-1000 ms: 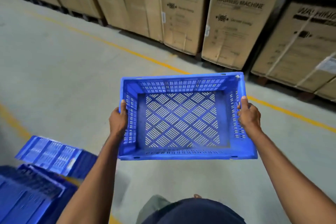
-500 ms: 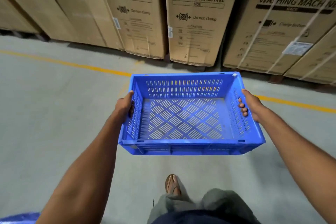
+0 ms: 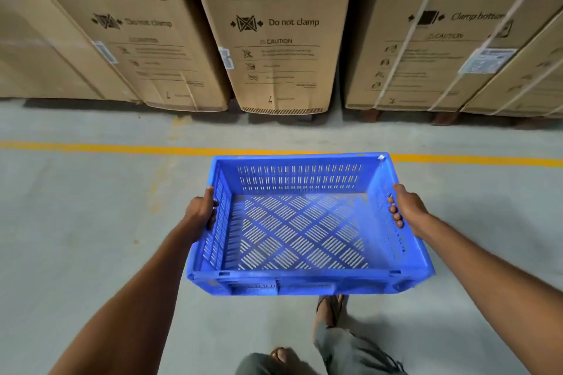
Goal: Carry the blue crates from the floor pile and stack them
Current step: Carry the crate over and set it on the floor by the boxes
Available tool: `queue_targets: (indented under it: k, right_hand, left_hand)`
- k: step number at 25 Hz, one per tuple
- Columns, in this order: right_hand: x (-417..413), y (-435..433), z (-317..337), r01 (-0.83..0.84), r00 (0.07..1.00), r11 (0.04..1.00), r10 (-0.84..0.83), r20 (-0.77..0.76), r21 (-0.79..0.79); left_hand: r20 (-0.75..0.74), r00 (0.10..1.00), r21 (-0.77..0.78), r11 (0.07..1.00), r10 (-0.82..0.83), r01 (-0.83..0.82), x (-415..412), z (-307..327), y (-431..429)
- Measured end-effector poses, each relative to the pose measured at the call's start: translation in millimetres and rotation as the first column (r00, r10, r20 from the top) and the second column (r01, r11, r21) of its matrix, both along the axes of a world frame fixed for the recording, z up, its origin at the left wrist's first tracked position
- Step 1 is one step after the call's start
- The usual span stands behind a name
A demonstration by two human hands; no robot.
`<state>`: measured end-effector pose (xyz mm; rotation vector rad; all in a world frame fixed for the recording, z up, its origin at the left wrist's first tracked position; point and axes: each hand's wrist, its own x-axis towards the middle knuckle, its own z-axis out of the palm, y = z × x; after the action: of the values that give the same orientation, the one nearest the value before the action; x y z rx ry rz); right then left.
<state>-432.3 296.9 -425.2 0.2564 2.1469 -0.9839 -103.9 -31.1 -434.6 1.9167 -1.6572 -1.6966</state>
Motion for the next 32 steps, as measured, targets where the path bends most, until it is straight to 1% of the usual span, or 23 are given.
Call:
queue_targets:
  k: [2, 4, 8, 11, 14, 17, 20, 25, 30, 32]
  right_hand:
    - [-32, -18, -51, 0.029, 0.999, 0.999, -0.028, -0.033, 0.030]
    - [-70, -39, -116, 0.043, 0.996, 0.998, -0.038, -0.087, 0.053]
    - [-132, -85, -243, 0.051, 0.989, 0.999, -0.048, -0.140, 0.019]
    - [-177, -127, -328, 0.068, 0.980, 0.997, -0.072, -0.183, -0.029]
    - [-220, -173, -394, 0.065, 0.965, 0.995, -0.082, -0.251, -0.073]
    - [-258, -212, -433, 0.061, 0.940, 0.992, -0.096, -0.326, -0.114]
    - [-289, -239, -457, 0.051, 0.916, 0.988, -0.105, -0.386, -0.147]
    - [-327, -265, -490, 0.041, 0.899, 0.981, -0.120, -0.421, -0.190]
    - [-338, -270, -535, 0.038, 0.906, 0.988, -0.096, -0.411, -0.147]
    - [-339, -271, -549, 0.011, 0.898, 0.996, -0.049, -0.436, -0.090]
  left_hand:
    - [-0.003, 1.000, 0.000, 1.000, -0.022, 0.022, -36, -52, -18]
    - [0.006, 1.000, -0.005, 1.000, -0.028, 0.028, -73, -122, -39]
    - [-0.044, 0.999, -0.001, 1.000, -0.030, 0.029, -131, -256, -86]
    - [-0.084, 0.994, -0.070, 0.996, -0.067, 0.061, -177, -343, -130]
    - [-0.107, 0.990, -0.192, 0.979, -0.096, 0.074, -226, -407, -183]
    - [-0.131, 0.986, -0.260, 0.963, -0.104, 0.067, -273, -444, -226]
    - [-0.154, 0.982, -0.314, 0.948, -0.109, 0.056, -308, -468, -259]
    - [-0.194, 0.974, -0.301, 0.952, -0.114, 0.052, -343, -506, -288]
    - [-0.208, 0.971, -0.253, 0.966, -0.117, 0.062, -348, -549, -290]
    - [-0.201, 0.972, -0.285, 0.956, -0.125, 0.064, -346, -561, -291]
